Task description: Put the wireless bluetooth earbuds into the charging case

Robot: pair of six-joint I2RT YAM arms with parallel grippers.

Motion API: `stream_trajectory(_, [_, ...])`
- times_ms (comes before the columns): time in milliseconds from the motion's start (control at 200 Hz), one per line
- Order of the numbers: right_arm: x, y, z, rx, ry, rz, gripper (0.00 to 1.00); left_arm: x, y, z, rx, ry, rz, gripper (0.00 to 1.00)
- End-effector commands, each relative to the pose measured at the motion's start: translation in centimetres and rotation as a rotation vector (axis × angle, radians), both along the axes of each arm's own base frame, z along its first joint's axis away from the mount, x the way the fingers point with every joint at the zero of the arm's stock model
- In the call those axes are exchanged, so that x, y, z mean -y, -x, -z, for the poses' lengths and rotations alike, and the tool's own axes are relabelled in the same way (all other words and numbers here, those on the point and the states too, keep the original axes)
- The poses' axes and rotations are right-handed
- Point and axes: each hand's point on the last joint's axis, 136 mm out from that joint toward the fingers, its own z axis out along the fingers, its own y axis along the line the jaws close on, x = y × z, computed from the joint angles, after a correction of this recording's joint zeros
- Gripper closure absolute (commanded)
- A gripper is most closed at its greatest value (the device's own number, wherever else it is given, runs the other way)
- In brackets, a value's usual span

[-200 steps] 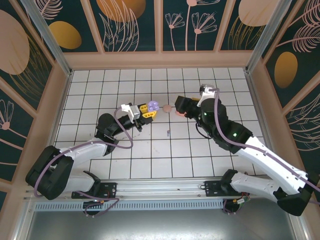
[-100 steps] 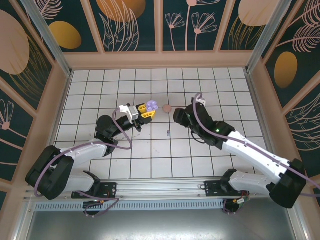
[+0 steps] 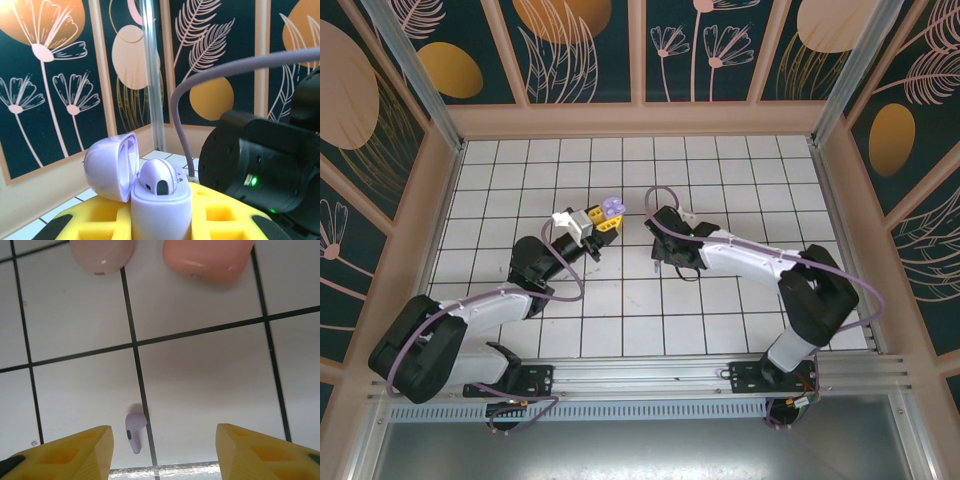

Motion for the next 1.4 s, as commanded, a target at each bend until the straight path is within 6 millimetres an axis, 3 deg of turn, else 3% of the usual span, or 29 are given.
stream_trajectory(0, [-1.2,-0.5,0.3,-0.026,-0.025,-0.007,0.47,-0.9,0.4,-2.0,0.084,0.041,-0.048,1.0])
stream_trajectory(370, [-3.4,-0.5,3.0,-0.071,0.003,-0.092,0.56,-0.9,0.3,-1.9,0.08,0.047,-0.047,1.0])
stream_trajectory(816, [-3.7,-0.6,5.5,-0.105,0.041,-0.122,0.64,-0.7,0.1,-1.9,0.077,0.047,-0.045,1.0])
stream_trajectory(1126, [-4.1,-0.6,6.1,-0.116,0.039,-0.134,0.72,-0.6,-0.1,-1.7,0.072,0.042,-0.045,1.0])
stream_trajectory(1396, [-4.2,-0.8,4.5,-0.086,0.009,-0.132,0.82,-0.5,-0.1,-2.0,0.075,0.044,-0.038,1.0])
